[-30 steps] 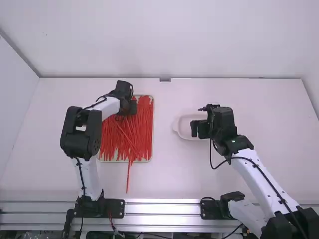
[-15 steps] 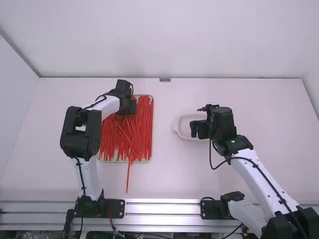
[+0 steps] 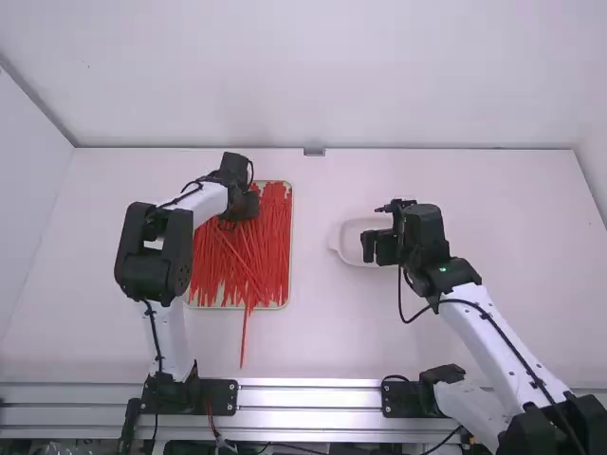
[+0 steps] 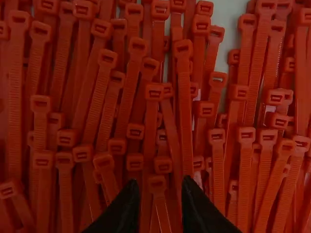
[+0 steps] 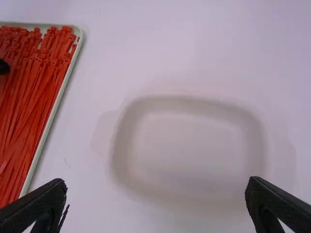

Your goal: Fasten the cable tie

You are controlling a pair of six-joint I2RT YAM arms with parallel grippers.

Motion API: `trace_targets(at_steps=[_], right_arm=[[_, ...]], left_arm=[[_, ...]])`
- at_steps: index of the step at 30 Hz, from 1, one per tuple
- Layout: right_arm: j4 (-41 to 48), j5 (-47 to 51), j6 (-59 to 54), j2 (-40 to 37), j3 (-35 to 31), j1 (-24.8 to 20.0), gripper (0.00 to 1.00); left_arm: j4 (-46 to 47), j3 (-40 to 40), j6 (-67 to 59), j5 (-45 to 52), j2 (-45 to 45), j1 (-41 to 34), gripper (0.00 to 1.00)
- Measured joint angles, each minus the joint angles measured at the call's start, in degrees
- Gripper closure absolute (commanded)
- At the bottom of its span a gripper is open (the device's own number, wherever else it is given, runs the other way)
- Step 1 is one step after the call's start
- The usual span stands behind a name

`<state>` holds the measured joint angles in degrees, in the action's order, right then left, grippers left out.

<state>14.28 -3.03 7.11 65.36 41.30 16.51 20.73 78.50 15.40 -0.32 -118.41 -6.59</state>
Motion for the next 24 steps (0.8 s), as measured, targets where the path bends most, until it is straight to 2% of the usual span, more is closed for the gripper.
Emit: trace_targets(at_steps=[24], right_arm=[[0.1,-0.1,0.0,0.0,0.0,-0.3,0.02]], left_arm=[[0.2,0.0,0.5,0.0,0.0,0.0,0.80]])
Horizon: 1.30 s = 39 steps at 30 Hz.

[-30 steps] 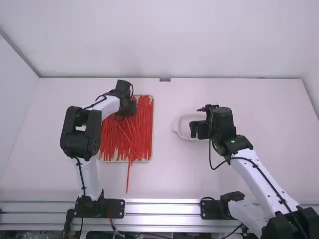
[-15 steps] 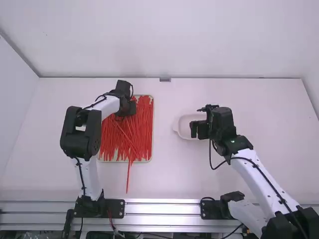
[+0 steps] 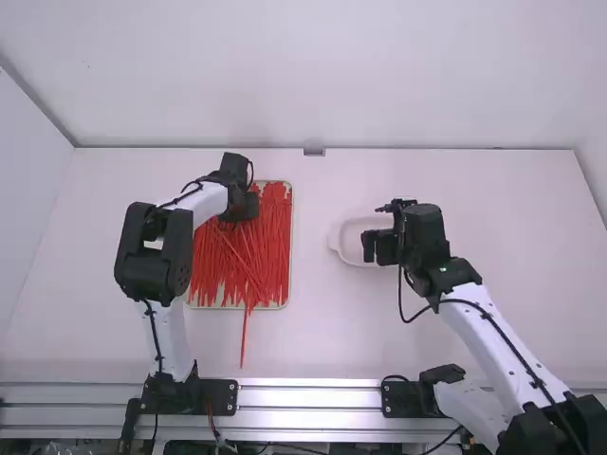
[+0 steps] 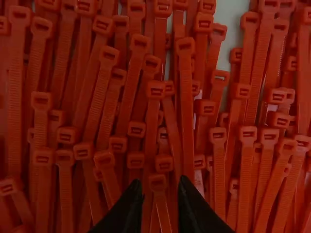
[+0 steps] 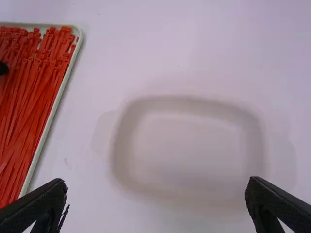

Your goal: Fasten the cable tie

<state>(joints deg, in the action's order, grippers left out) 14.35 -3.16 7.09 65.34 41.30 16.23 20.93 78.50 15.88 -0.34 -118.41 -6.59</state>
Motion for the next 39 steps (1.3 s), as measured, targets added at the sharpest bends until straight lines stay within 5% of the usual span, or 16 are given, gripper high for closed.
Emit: trace_targets(at_steps=[39], right_arm=[[0.2,0.0,0.0,0.0,0.0,0.9,0.02]], left_arm=[[-1.5,0.0,0.6,0.0,0.0,0.0,0.79]])
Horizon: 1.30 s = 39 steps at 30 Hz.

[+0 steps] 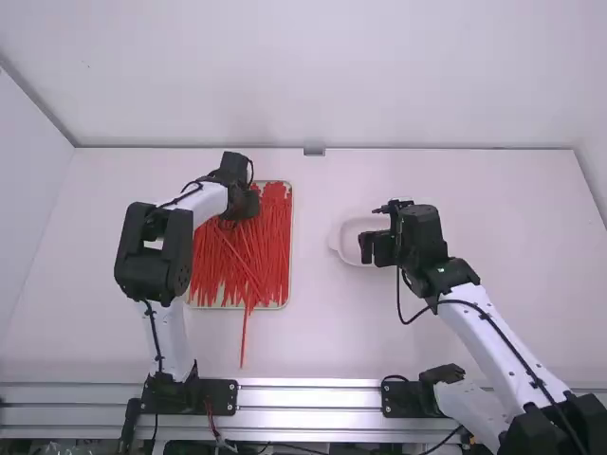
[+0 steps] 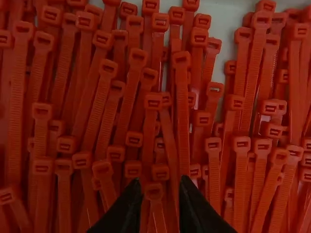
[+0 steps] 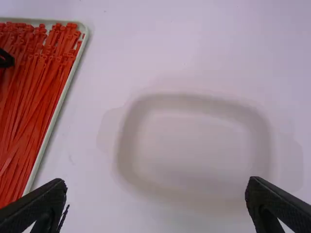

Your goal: Fasten the cable tie

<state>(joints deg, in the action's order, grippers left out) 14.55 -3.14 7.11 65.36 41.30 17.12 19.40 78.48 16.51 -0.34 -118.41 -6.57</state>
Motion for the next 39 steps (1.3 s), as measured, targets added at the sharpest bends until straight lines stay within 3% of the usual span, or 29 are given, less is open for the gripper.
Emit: trace_targets(at_steps=[15,20,30,33,39], right_arm=[[0.1,-0.1,0.1,0.0,0.0,0.0,0.02],[0.0,0.0,0.1,0.0,0.0,0.0,0.02],[0.1,-0.1,0.0,0.0,0.0,0.0,0.02],[0.1,-0.1,0.0,0.0,0.0,0.0,0.02],[0.1,-0.2,0.1,0.0,0.0,0.0,0.02]], left_arm=[[-1.2,-1.5,0.2,0.0,0.0,0.0,0.80],[-1.4,-1.5,0.2,0.0,0.0,0.0,0.86],[-1.4,-1.5,0.2,-0.4,0.0,0.0,0.87],[-1.4,-1.5,0.2,-0.4,0.0,0.0,0.93],[-1.5,-1.5,0.2,-0.4,0.0,0.0,0.88]])
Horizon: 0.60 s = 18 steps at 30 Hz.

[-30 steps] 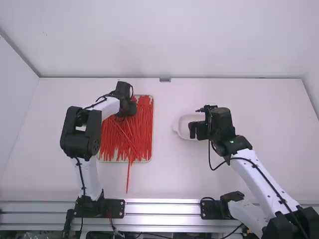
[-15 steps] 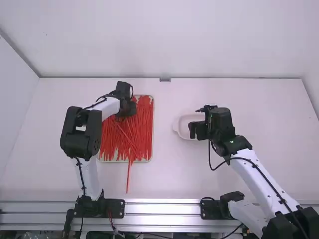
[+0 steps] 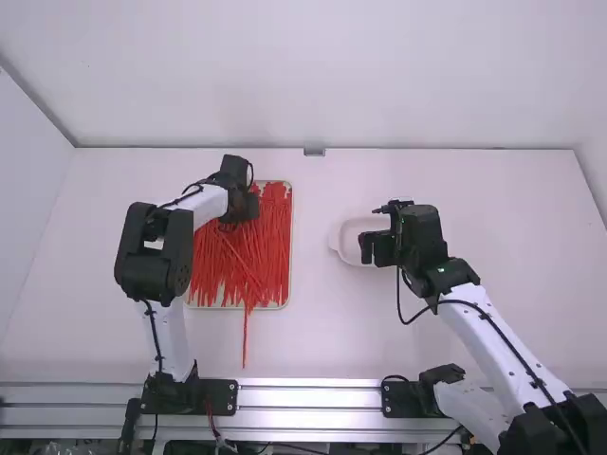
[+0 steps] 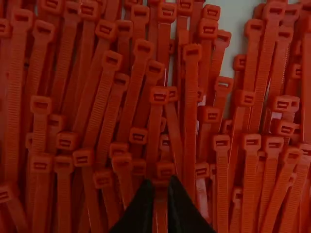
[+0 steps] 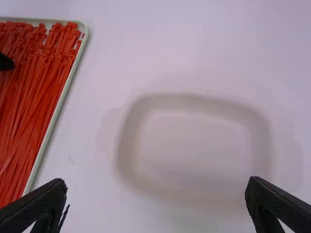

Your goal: Fasten the cable tie

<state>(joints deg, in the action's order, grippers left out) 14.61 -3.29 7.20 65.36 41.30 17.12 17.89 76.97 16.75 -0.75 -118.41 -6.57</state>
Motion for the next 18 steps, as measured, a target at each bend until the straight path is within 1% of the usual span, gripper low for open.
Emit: trace_targets(at_steps=[1,4,18], right_arm=[[0.0,0.2,-0.1,0.0,0.0,0.0,0.02],[0.0,0.1,0.0,0.0,0.0,0.0,0.02],[0.0,0.2,-0.1,0.0,0.0,0.0,0.02]], left_arm=[[0.0,0.0,0.0,0.0,0.0,0.0,0.84],[0.0,0.0,0.0,0.0,0.0,0.0,0.80],[-0.4,0.0,0.0,0.0,0.0,0.0,0.81]])
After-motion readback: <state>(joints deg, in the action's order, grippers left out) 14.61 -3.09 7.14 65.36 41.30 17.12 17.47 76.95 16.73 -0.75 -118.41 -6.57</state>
